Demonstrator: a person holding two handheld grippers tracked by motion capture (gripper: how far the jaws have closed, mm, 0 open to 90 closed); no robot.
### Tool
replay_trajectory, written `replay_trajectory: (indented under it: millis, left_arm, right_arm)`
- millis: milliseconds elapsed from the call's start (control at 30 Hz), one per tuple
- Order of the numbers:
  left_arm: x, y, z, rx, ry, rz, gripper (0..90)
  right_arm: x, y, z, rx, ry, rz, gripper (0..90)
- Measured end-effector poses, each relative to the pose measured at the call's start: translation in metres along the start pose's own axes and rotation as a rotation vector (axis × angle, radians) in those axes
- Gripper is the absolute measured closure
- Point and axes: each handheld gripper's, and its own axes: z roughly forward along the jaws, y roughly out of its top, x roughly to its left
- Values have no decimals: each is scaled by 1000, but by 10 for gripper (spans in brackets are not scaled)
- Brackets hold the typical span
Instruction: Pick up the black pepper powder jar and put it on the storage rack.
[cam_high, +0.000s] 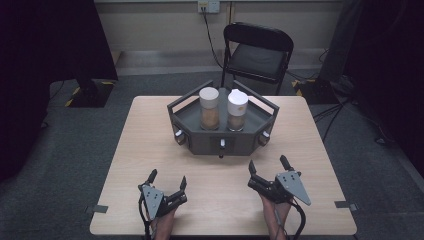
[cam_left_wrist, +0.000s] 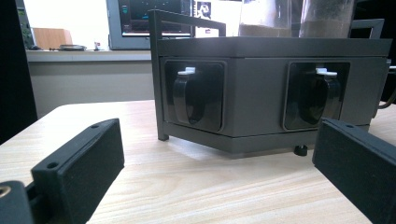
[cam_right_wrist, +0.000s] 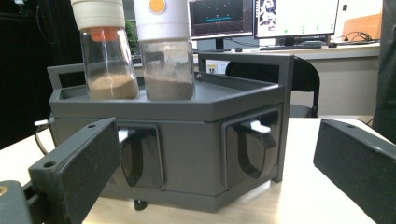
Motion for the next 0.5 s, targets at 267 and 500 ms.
replay_trajectory:
  millis: [267, 500]
  left_arm:
    - [0, 0, 0, 0, 0, 0, 14]
    - [0, 0, 0, 0, 0, 0, 13]
  right_arm:
    - [2, -12, -3, 4, -18, -18, 0]
    - [3, -24, -7, 18, -33, -15, 0]
